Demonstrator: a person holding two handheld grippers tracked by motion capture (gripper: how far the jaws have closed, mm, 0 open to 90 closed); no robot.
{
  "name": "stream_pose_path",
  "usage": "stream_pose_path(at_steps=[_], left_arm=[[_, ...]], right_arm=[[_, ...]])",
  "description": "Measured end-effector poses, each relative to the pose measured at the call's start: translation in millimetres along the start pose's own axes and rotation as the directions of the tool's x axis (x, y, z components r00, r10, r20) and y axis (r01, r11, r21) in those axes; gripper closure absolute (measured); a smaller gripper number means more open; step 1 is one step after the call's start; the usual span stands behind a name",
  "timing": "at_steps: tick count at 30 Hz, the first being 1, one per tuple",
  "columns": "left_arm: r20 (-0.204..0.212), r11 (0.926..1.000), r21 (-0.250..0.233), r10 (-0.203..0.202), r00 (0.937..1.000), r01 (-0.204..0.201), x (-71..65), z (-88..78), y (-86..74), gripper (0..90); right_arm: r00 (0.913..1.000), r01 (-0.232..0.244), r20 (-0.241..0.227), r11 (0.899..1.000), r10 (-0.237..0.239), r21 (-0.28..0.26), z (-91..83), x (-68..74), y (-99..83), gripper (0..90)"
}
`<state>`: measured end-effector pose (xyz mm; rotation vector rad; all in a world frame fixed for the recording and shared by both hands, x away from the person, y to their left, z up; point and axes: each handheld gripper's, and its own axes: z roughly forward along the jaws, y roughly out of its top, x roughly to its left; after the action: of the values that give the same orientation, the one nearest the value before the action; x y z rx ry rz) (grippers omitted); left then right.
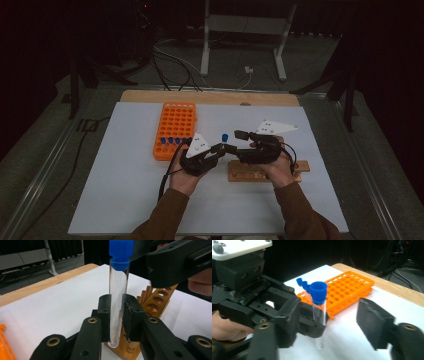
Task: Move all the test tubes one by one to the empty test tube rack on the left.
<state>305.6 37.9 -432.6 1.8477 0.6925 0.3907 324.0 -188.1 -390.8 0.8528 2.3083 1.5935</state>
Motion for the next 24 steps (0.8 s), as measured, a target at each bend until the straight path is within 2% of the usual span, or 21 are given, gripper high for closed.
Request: stream_pose_path(at_steps=[5, 12, 24], left_arm=[[-0.003, 1.0, -0.002, -0.007, 1.0, 0.007, 1.2, -1.2, -0.7, 78.3], [-0.013, 0.9998, -0.012, -0.015, 0.9998, 0.015, 3.5, -5.3, 0.2, 78.3], [-0.034, 0.9995, -0.022, -0.022, 0.9992, 0.021, 9.1, -13.6, 1.4, 78.3]], right_arm=[[0.9988, -0.002, 0.049, 1.0, 0.003, -0.007, -2.0, -1.6, -0.9, 15.0], [0.9957, -0.012, 0.092, 1.0, 0.012, -0.009, -5.1, -5.6, -3.9, 4.7], [0.9925, -0.005, 0.122, 1.0, 0.006, -0.012, -11.8, -12.2, -12.2, 0.0]])
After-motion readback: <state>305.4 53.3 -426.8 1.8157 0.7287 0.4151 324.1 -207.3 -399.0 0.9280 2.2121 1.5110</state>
